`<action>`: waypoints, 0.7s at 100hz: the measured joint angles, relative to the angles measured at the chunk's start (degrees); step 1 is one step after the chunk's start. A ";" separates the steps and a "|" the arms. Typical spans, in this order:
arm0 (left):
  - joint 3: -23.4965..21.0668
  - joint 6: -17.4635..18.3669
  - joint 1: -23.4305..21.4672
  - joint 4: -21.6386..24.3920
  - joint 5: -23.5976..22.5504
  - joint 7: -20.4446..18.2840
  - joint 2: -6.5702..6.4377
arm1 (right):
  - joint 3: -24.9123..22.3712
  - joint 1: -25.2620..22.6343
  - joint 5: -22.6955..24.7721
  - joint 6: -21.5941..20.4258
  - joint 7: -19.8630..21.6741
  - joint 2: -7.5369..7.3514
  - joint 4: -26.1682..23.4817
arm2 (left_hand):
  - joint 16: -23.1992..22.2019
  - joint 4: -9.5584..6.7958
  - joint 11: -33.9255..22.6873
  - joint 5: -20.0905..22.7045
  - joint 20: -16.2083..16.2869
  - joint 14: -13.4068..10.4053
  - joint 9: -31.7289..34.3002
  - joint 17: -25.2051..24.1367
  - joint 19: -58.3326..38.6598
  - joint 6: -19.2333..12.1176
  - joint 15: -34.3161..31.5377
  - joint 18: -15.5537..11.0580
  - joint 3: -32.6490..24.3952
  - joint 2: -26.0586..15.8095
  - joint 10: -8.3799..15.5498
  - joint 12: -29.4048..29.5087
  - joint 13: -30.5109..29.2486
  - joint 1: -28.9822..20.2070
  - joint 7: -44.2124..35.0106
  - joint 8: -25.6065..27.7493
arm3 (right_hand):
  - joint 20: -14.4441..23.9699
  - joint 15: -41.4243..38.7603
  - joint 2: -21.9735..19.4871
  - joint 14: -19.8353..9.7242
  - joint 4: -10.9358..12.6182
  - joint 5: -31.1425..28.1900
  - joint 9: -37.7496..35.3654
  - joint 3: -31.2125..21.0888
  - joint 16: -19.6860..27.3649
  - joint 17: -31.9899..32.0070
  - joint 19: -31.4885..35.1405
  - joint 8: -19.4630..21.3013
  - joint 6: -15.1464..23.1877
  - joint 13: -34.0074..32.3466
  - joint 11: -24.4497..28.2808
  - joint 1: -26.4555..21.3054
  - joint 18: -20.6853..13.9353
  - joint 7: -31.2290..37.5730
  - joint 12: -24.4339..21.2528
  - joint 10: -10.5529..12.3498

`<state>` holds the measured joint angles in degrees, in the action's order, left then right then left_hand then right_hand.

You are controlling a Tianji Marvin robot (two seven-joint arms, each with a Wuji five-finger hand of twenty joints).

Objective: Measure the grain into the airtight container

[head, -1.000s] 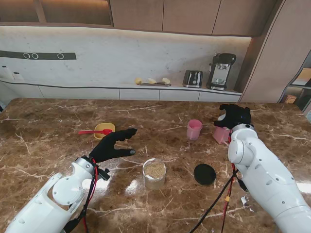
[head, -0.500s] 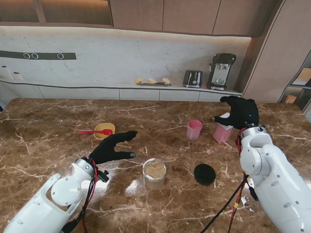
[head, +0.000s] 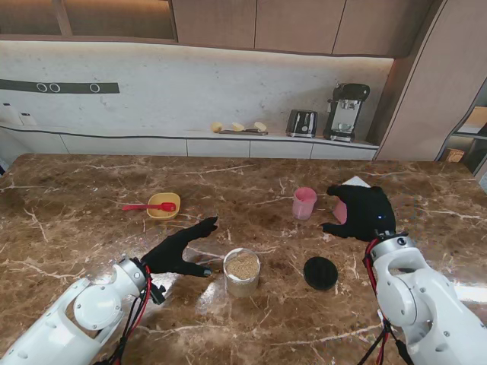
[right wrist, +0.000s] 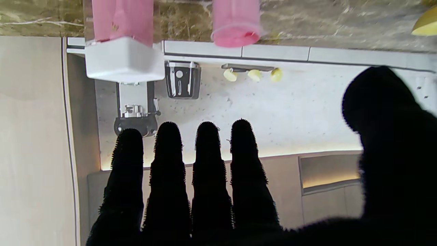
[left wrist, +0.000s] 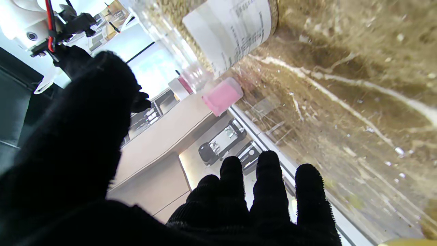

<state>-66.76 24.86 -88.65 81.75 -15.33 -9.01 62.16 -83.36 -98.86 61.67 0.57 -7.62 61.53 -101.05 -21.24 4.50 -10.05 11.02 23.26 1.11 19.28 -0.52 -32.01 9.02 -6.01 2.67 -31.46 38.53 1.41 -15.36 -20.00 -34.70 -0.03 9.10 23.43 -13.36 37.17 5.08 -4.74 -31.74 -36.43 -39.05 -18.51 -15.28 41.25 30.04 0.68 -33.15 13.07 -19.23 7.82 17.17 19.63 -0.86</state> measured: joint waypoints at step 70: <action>8.44 -0.91 6.43 -9.76 3.49 0.24 1.08 | 0.70 -5.76 3.57 1.42 18.15 -1.50 -5.03 | 1.90 0.65 -0.66 -1.30 -1.59 -1.64 -4.21 -0.24 7.07 0.00 0.54 -2.44 -3.21 2.41 0.47 3.38 2.73 0.00 0.21 13.57 | 0.00 1.87 0.00 -0.23 0.59 6.95 7.18 -1.32 -0.95 0.48 -0.27 3.80 -5.74 1.31 -2.40 2.95 -0.78 -1.44 2.94 -0.66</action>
<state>-58.33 23.96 -82.22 71.99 -11.84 -8.77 63.25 -82.66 -104.62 65.23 1.99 10.53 60.03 -106.09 -19.34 5.15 -10.71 9.73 21.67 -0.53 15.06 -0.75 -24.95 9.02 -5.47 0.24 -34.67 40.95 1.88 -11.98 -17.27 -34.70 0.19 22.67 23.43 -11.50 37.17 4.85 -4.15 -24.79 -29.25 -40.36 -19.46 -14.79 40.97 33.83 -5.06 -31.84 10.67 -16.28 7.04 15.73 22.57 -1.51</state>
